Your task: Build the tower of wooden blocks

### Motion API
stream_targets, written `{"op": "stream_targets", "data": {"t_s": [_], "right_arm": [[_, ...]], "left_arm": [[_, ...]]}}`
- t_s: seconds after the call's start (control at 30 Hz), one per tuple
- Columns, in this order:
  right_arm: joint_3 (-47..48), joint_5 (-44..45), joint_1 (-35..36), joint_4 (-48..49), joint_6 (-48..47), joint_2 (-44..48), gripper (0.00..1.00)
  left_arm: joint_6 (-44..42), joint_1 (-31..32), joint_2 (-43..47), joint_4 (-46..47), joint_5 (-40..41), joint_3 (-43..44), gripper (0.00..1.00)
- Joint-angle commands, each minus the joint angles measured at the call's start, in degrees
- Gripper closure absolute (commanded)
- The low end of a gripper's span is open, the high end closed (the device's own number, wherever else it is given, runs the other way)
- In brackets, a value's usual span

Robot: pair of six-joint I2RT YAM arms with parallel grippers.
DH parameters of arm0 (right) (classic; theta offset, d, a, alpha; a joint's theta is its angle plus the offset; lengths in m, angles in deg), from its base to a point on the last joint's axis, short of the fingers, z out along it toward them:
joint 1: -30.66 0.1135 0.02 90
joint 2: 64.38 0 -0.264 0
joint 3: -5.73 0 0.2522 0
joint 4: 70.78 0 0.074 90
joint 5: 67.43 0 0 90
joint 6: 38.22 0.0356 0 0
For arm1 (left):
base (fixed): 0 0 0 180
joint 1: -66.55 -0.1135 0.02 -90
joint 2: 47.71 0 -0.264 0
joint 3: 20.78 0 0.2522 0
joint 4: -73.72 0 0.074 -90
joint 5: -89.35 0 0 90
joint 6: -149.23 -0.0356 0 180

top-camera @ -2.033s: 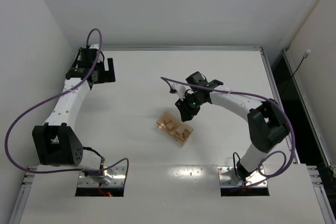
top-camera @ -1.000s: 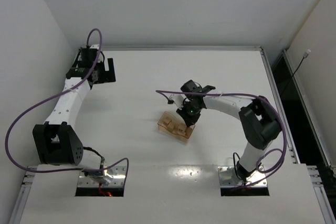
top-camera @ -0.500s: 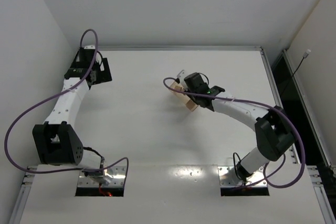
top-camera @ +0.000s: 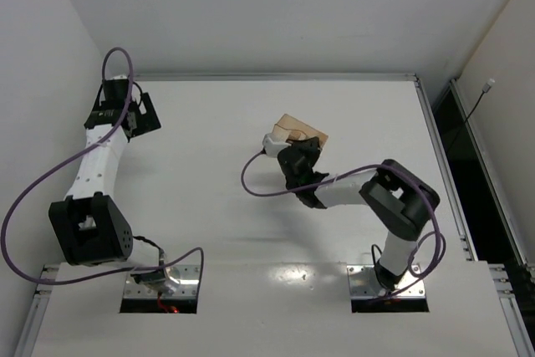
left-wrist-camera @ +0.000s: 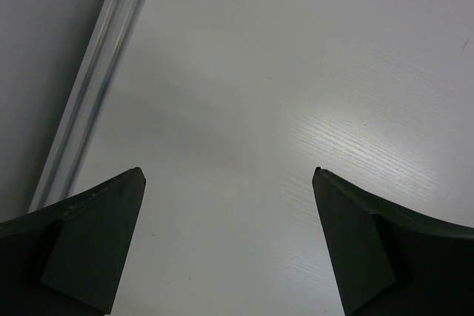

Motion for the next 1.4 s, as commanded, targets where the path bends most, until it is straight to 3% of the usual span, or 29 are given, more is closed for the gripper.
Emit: {"op": "stream_targets", "data": {"t_s": [0.0, 0.03, 0.17, 0.6, 1.0, 1.37], "right_arm": [[-4.2, 7.7, 2.2, 35.8, -22.8, -2.4, 1.00], [-5.2, 7.7, 3.6, 47.0, -30.9, -3.6, 1.00], [-8.5, 3.0, 6.2, 74.9, -52.1, -13.9, 1.00], [-8.5, -2.9, 11.4, 75.0, -60.2, -16.3, 1.00], [-11.3, -13.6, 9.7, 75.0, -72.3, -10.1, 1.00], [-1.1, -13.0, 5.3, 75.0, -74.1, -10.7, 1.00]], "left_arm": [[1.1, -1.9, 0.2, 0.1, -2.9, 0.4, 0.05], [1.1, -2.0, 0.2, 0.1, -2.9, 0.4, 0.05], [1.6, -3.6, -0.4, 0.1, -4.3, 0.4, 0.05], [1.6, -6.1, 0.2, -0.5, -6.9, -0.2, 0.05], [1.6, -6.1, -0.4, -0.5, -9.6, 0.4, 0.05], [1.6, -6.1, -0.4, -1.1, -10.2, 0.9, 0.05]]}}
